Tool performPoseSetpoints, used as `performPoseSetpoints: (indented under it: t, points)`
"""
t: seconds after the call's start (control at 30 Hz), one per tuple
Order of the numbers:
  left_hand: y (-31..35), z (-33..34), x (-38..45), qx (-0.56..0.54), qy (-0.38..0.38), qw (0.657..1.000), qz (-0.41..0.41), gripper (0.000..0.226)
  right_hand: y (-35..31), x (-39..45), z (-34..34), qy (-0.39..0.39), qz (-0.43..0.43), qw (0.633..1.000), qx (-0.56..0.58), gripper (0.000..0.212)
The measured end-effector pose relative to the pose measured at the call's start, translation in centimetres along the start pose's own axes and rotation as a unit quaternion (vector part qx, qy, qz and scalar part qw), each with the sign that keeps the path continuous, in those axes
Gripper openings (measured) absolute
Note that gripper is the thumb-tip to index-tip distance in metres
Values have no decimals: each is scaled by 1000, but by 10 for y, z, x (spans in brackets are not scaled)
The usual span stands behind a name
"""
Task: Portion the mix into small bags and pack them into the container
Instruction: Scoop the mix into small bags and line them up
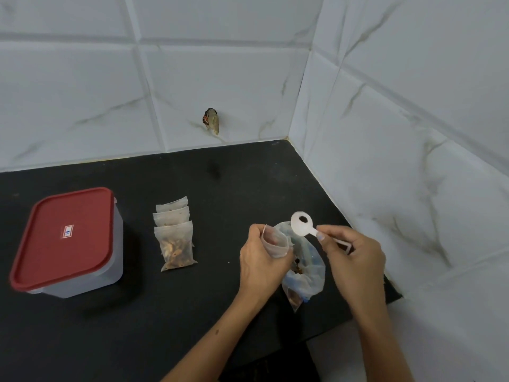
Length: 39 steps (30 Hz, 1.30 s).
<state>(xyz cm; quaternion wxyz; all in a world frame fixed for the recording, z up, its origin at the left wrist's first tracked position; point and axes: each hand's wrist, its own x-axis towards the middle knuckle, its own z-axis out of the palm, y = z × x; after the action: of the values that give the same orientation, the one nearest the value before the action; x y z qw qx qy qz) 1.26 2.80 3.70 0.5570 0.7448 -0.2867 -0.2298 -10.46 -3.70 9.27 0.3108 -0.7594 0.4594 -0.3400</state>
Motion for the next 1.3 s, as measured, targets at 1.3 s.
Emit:
performPoseSetpoints:
  t: [1.3]
  points:
    - [-38,13,3,-257,-44,923,-285,42,61,8,68,-123,74,971,-193,17]
